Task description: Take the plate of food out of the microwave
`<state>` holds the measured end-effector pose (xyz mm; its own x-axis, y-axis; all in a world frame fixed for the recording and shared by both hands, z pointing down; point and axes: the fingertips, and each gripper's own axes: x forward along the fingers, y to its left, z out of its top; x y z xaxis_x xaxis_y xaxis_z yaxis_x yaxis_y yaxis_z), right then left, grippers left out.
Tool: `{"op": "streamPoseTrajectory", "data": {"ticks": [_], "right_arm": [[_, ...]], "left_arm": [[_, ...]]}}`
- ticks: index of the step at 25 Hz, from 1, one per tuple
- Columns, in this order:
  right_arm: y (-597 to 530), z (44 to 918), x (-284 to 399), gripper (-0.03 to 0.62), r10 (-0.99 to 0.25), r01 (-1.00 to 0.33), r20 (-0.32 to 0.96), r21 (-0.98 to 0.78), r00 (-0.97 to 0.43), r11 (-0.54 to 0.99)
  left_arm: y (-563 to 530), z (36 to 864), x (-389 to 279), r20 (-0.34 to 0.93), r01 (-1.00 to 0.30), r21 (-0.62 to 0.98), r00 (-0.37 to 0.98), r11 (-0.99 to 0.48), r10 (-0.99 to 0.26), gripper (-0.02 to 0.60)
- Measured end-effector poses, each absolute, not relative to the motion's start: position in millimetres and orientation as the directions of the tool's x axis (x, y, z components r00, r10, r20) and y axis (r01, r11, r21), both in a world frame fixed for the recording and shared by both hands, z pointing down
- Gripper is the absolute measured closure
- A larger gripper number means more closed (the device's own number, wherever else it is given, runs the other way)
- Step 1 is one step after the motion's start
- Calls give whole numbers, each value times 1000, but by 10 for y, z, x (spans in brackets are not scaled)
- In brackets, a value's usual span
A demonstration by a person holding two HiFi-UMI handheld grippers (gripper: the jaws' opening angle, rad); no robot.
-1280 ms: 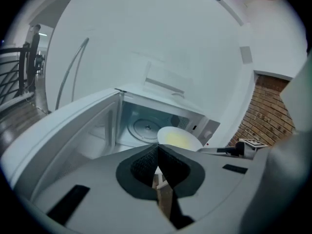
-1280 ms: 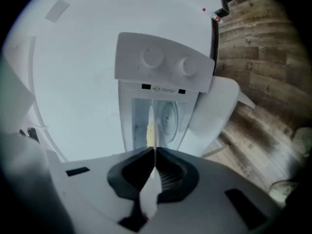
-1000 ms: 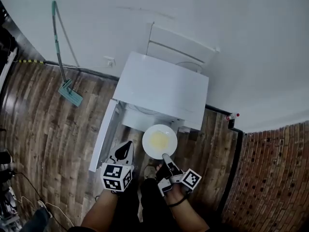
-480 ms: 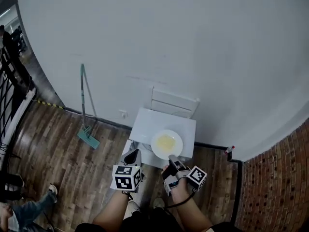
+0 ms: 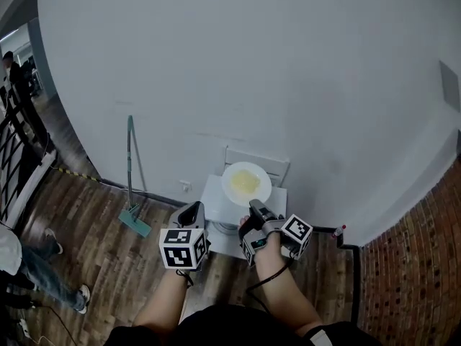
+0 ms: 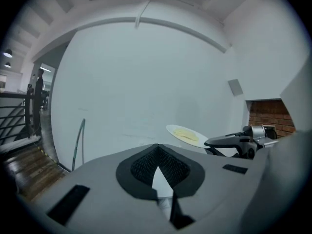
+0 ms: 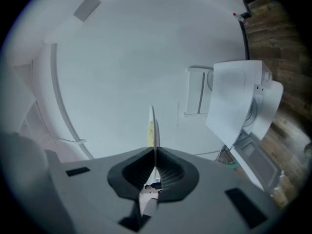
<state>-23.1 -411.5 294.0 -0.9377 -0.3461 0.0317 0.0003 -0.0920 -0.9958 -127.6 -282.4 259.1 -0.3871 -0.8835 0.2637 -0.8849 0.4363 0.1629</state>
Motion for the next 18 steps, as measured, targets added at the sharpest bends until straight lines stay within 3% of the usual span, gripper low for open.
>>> {"op": "streamPoseTrajectory", "data": {"ticks": [13, 18], "right_arm": [[-4091, 2965, -259, 568, -343, -36, 63, -996, -937, -85], [-4061, 3027, -295, 568, -341, -45, 70, -996, -937, -81]], "left_arm": [[-2904, 2458, -1187, 228, -911, 36, -394, 412, -891, 584], [-2906, 2539, -1176, 233, -918, 69, -367, 391, -901, 584]]}}
